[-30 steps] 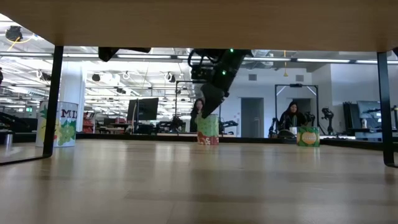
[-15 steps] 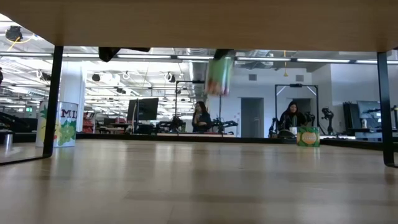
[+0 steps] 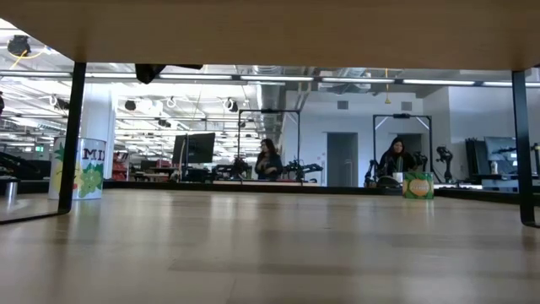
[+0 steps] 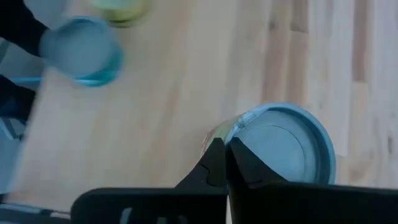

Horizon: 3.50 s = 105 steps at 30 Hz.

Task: Pick and place cans onto a shelf
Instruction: Put the canned spaghetti on the shelf, then put the canned mixed fruits on the shelf

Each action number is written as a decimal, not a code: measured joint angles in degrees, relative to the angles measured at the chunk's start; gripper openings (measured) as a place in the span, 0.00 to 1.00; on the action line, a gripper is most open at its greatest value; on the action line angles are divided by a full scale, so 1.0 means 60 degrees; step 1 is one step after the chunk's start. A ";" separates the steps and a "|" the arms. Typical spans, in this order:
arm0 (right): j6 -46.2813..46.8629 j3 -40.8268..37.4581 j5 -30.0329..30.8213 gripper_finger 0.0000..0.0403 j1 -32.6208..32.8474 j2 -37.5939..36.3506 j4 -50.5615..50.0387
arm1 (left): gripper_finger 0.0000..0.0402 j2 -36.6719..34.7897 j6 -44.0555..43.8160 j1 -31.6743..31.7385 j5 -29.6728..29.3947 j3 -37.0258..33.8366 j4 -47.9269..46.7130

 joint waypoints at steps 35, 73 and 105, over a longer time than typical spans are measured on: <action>0.2688 0.2859 -0.0135 0.08 0.3337 0.3192 -0.0305 | 0.00 0.0004 0.0096 0.0000 0.0238 0.0000 -0.0026; 0.2485 0.2480 0.2013 0.03 0.0561 -0.0222 -0.2339 | 0.00 0.0007 0.0680 0.0007 0.0821 0.0000 0.0357; 0.0022 -0.8662 -0.0914 0.01 -0.5460 -0.6323 0.7627 | 0.00 0.0029 -0.2315 -0.1580 -0.0893 0.2169 -0.6432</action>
